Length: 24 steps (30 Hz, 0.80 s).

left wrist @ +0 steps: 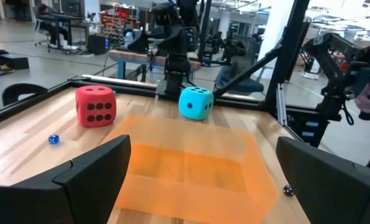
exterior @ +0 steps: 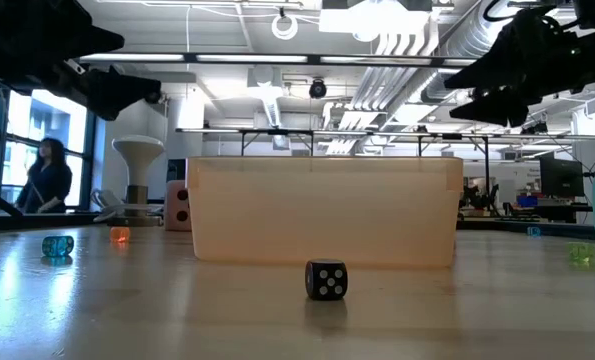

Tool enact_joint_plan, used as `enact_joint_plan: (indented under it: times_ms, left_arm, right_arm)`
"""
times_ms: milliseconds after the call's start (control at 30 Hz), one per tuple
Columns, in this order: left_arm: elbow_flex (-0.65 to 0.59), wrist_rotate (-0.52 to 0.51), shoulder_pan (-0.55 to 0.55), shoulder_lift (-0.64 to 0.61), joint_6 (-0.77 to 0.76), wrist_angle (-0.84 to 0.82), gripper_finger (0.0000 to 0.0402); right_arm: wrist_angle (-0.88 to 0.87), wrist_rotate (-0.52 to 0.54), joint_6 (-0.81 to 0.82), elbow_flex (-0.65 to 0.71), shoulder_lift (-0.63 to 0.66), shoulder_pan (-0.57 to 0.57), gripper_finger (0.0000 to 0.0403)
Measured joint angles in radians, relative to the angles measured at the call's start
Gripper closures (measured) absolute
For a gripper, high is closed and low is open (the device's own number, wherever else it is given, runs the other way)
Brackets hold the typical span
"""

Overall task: Pick & Place Dice
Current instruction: Put the large red die into the orange bin

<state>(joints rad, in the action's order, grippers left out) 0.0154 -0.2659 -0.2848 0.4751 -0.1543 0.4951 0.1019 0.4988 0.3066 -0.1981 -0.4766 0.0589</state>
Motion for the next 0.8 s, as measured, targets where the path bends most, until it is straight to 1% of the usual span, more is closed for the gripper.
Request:
enact_joint_plan:
  times_ms: [100, 233, 367, 433, 533, 667, 733, 800]
  left_arm:
    - [0.000, 0.003, 0.000, 0.000, 0.007, 0.004, 0.0010]
    - [0.000, 0.025, 0.000, 0.000, 0.007, 0.013, 0.0010]
    - [0.000, 0.026, 0.000, 0.000, 0.006, 0.027, 0.0010]
    - [0.000, 0.026, 0.000, 0.000, 0.006, 0.028, 0.0010]
    - [0.000, 0.026, 0.000, 0.000, 0.009, 0.030, 0.0010]
    - [0.000, 0.026, 0.000, 0.000, 0.027, 0.030, 0.0010]
    - [0.000, 0.026, 0.000, 0.000, 0.027, 0.030, 0.0010]
    - [0.000, 0.026, 0.000, 0.000, 0.026, 0.030, 0.0010]
  right_arm:
    - [0.000, 0.008, 0.024, 0.000, -0.032, 0.000, 0.0003]
    - [-0.015, 0.066, 0.040, 0.000, -0.089, 0.000, 0.0003]
    - [-0.016, 0.150, 0.048, 0.000, -0.137, -0.001, 0.0003]
    - [-0.048, 0.204, 0.091, -0.016, -0.166, -0.004, 0.0003]
    - [-0.143, 0.218, 0.141, -0.090, -0.213, -0.023, 0.0003]
    - [-0.280, 0.213, 0.191, -0.217, -0.325, -0.066, 0.0003]
    - [-0.354, 0.193, 0.229, -0.282, -0.380, -0.099, 0.0003]
    - [-0.397, 0.148, 0.266, -0.339, -0.435, -0.141, 0.0003]
